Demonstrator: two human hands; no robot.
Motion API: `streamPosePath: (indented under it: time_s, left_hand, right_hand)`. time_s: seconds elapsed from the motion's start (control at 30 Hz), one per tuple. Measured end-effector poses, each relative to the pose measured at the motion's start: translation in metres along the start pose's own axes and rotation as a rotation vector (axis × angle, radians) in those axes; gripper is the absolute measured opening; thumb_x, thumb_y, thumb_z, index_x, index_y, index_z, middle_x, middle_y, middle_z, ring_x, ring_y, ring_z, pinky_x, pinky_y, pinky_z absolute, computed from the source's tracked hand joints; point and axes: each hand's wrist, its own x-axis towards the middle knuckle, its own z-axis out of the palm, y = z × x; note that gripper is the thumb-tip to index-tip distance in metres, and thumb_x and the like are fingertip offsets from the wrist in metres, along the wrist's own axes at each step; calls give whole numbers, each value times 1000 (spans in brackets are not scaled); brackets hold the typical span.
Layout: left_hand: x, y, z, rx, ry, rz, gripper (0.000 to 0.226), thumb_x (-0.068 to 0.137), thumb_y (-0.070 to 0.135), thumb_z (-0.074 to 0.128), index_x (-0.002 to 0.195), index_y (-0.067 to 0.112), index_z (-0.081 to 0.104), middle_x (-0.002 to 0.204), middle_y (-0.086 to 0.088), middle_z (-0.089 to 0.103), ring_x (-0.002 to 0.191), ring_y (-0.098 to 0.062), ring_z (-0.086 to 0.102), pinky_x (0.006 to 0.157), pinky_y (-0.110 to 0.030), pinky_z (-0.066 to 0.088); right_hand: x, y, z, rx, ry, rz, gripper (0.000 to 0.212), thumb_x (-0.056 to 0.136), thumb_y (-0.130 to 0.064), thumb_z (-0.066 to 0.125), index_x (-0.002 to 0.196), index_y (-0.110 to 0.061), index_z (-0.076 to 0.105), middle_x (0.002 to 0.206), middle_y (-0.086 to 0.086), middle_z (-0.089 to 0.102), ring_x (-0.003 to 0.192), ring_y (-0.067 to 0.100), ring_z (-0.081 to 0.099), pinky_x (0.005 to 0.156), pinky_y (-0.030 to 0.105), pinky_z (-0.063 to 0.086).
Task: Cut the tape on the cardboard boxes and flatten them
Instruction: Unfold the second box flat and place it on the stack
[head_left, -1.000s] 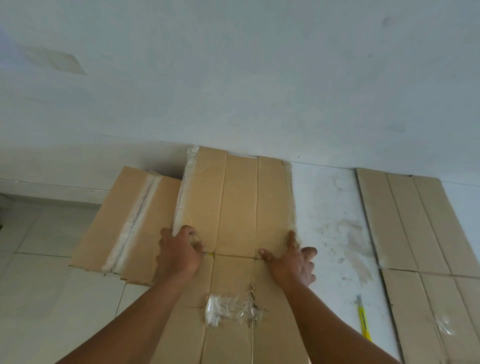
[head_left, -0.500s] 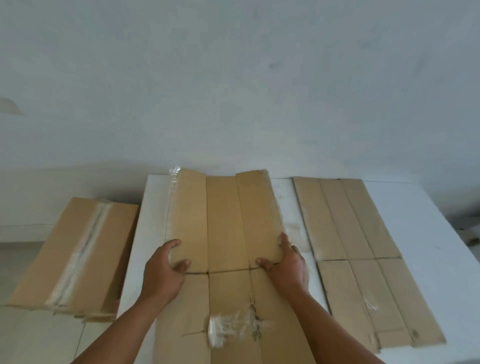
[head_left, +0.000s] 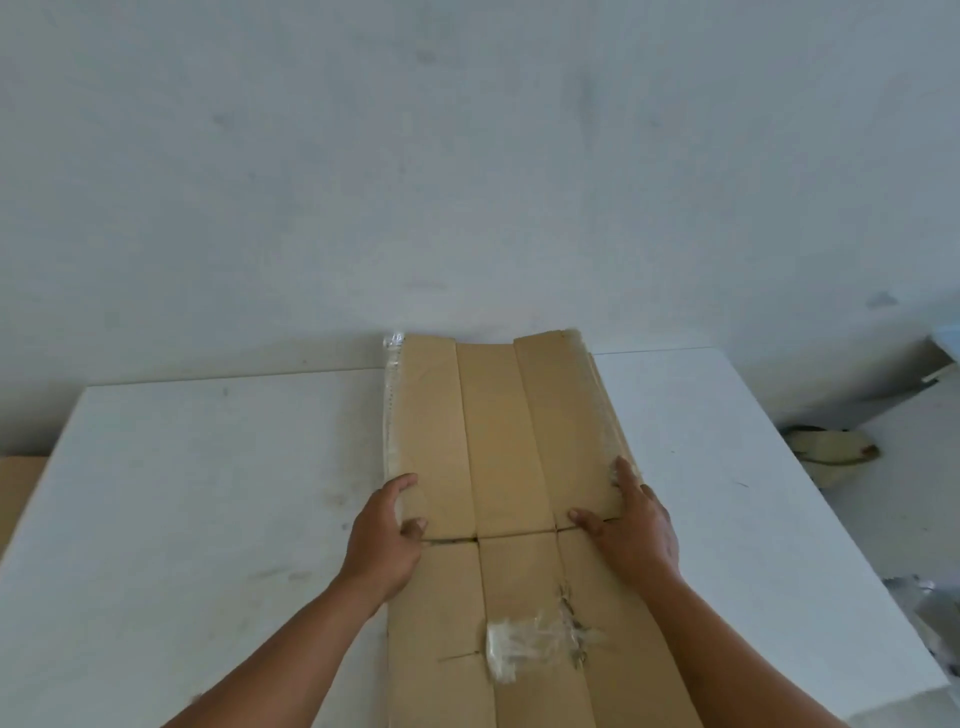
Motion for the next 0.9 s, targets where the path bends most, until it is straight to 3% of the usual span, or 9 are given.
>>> streamPosePath:
  time_s: [0.13,0.33,0.43,0.5,0.6,0.63,0.73,0.8,0.9]
  left_hand:
    - [10,25,51,9,-12,-23,58,96,13,65,146,32,44,150,-2,48,134,-21,47,100,-20,33]
    - [21,47,92,2,-26,-11,78,95,8,66,156,37,25,159,0,38,144,-19,39,107,-20,31]
    - [21,58,100,-27,-21,48,91,95,6,66,159,39,11,159,7,31,133,10,33,95,4,25]
    - [20,66,105,-57,-21,132,93,94,3,66,158,42,11,158,14,25,125,26,31,90,9,25]
    - [19,72,113,-54,8,251,91,93,1,67,157,44,19,158,32,22,132,-15,54,98,-4,40]
    - [19,71,115,-57,18,272,89,92,1,67,156,45,22,155,38,23,133,-19,55,102,-9,42]
    - [23,57,117,-37,55,251,85,92,2,69,155,40,27,156,31,29,141,-10,44,113,-20,38]
    - [29,44,115,13,92,180,84,90,3,70,156,34,28,157,20,31,145,-7,35,116,-15,28]
    - [39,28,108,16,106,54,83,90,2,71,156,30,30,157,10,37,146,-14,36,115,-23,30]
  right_hand:
    - [34,48,-12,3,-13,33,100,74,-66,70,153,-37,16,132,-3,53,120,26,54,89,41,51]
    - [59,86,-15,50,19,49,95,75,-63,72,150,-36,19,128,-1,55,116,28,56,88,42,50]
    - [60,95,-21,71,75,62,93,77,-60,71,152,-35,22,129,0,54,118,29,55,90,43,49]
    - [62,98,-28,86,151,66,86,80,-54,71,151,-33,27,130,3,54,118,31,55,92,45,48]
    - [63,104,-39,141,272,69,78,81,-43,74,147,-30,34,135,2,54,121,32,54,94,46,46]
    - [63,106,-41,161,292,67,77,80,-40,75,146,-29,35,137,1,54,123,31,53,95,46,45]
    - [63,104,-38,182,277,41,78,79,-39,76,145,-27,36,141,0,52,125,29,53,97,45,45]
    - [67,95,-32,185,234,-3,78,78,-41,76,144,-30,35,139,-2,52,123,27,54,95,44,46]
    - [73,82,-20,197,147,-70,74,79,-46,74,140,-36,34,134,-5,52,118,23,56,93,41,48]
